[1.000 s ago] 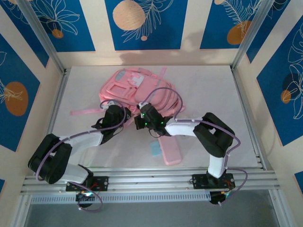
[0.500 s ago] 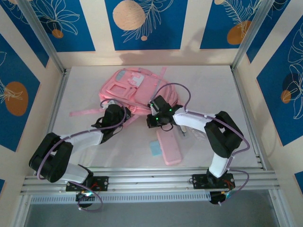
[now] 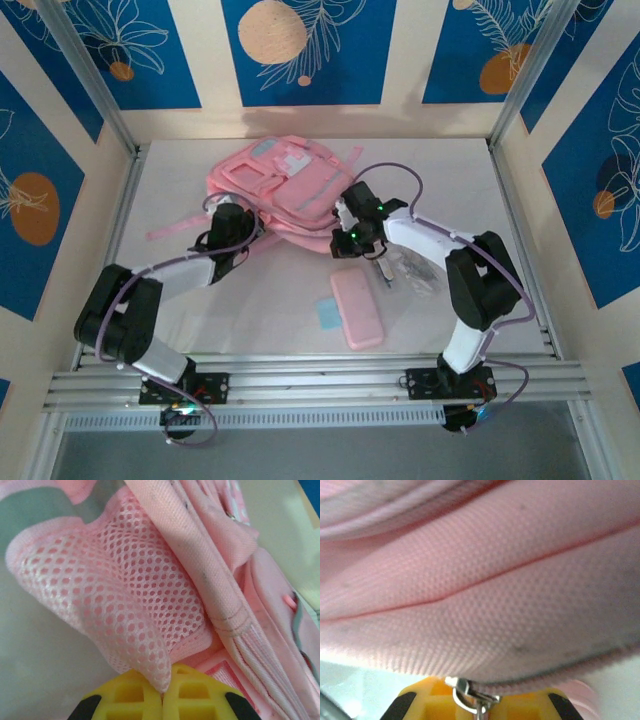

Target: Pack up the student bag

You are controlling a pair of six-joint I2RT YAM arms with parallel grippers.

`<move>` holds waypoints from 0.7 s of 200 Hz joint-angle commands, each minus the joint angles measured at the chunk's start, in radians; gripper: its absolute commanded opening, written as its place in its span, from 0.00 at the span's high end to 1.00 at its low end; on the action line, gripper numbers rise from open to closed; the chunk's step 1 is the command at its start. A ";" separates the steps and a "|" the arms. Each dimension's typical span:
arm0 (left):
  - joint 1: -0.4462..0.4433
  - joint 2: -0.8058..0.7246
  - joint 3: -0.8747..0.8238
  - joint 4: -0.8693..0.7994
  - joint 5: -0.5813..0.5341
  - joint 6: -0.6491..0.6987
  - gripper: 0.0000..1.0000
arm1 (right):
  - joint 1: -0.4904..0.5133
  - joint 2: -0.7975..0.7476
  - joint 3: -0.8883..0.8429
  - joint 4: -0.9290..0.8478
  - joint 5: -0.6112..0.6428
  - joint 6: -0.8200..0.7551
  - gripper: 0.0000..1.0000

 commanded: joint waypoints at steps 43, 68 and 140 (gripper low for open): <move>0.043 -0.059 0.055 -0.110 0.124 -0.031 0.34 | 0.072 0.152 0.227 0.080 -0.261 0.078 1.00; 0.000 -0.146 -0.030 -0.107 0.122 -0.118 0.25 | 0.095 0.210 0.302 0.089 -0.283 0.083 1.00; -0.116 -0.059 -0.059 -0.013 0.112 -0.280 0.31 | 0.159 0.255 0.352 0.075 -0.326 0.089 1.00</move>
